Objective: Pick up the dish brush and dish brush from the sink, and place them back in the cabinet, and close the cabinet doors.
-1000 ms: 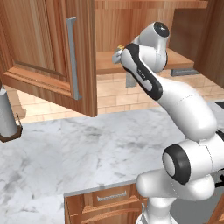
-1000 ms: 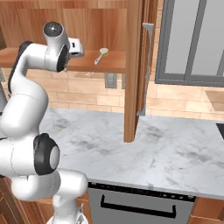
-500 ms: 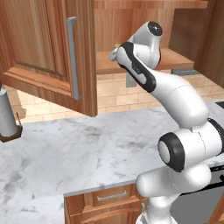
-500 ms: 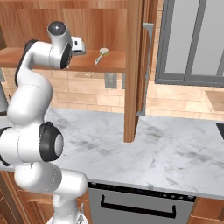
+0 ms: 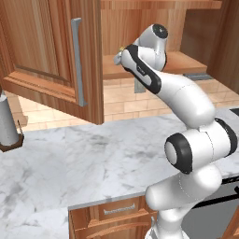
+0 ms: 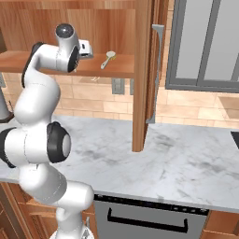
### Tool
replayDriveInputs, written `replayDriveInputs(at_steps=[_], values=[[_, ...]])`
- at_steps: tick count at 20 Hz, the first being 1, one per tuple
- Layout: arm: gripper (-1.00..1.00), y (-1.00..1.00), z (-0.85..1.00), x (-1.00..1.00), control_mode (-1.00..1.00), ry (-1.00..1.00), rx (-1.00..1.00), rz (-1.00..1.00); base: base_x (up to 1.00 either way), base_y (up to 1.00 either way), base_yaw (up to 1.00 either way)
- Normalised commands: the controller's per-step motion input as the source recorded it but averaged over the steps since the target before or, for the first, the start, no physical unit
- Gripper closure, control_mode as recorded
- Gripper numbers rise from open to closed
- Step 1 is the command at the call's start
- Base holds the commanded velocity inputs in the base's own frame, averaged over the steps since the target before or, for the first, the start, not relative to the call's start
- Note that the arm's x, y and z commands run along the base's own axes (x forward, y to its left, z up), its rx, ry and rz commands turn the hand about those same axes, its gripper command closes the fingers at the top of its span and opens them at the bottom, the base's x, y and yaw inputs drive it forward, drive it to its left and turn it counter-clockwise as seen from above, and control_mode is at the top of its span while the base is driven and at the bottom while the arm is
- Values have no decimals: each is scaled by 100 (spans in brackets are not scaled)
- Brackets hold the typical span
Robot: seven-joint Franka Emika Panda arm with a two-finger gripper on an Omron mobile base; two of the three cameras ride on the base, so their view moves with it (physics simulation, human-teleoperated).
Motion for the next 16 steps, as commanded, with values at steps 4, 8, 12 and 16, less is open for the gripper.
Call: replayDriveInputs(at_steps=[4,8,12,16], values=[[100,1,-14,20,-100,0,0,0,0,0,0],[100,2,-9,21,-100,0,0,0,0,0,0],[100,4,-6,22,-100,0,0,0,0,0,0],[100,5,-1,5,-100,0,0,0,0,0,0]])
